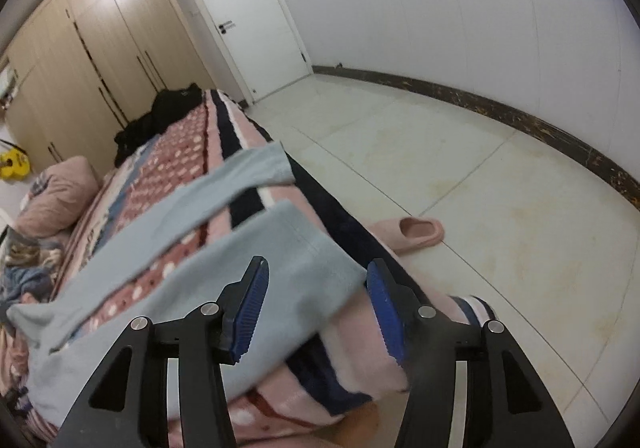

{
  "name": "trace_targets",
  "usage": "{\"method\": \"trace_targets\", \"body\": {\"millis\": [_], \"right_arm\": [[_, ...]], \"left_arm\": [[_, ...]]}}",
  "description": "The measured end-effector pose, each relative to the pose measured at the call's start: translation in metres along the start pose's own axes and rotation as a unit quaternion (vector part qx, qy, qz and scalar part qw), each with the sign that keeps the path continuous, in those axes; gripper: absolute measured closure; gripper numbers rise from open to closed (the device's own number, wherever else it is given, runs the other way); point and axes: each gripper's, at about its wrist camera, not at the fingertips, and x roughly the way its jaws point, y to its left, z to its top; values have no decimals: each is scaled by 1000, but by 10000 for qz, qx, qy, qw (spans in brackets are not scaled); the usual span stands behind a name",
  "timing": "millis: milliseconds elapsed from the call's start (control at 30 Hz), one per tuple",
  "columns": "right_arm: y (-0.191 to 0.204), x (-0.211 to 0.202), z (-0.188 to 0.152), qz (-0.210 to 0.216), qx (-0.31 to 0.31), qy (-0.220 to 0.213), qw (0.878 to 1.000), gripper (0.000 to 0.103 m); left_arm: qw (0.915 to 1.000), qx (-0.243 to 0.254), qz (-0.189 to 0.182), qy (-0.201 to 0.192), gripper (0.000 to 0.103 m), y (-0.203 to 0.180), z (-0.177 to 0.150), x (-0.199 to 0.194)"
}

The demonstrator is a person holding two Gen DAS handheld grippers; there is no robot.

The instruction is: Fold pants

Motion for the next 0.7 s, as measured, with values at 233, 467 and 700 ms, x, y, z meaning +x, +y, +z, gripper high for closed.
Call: {"method": "trace_targets", "body": {"millis": [233,467,700], "right_arm": [[-2,23,-20,460,181,471,9977,53],[11,28,-24,394,72,295,9988,56],[18,22,-15,324,113,-42,9994,98]], "left_arm": [[9995,-189,-245,31,24,5,4,5],[9966,-470,-671,41,24,10,2,9],[9984,-335,-457,11,94,-4,4,12]]}}
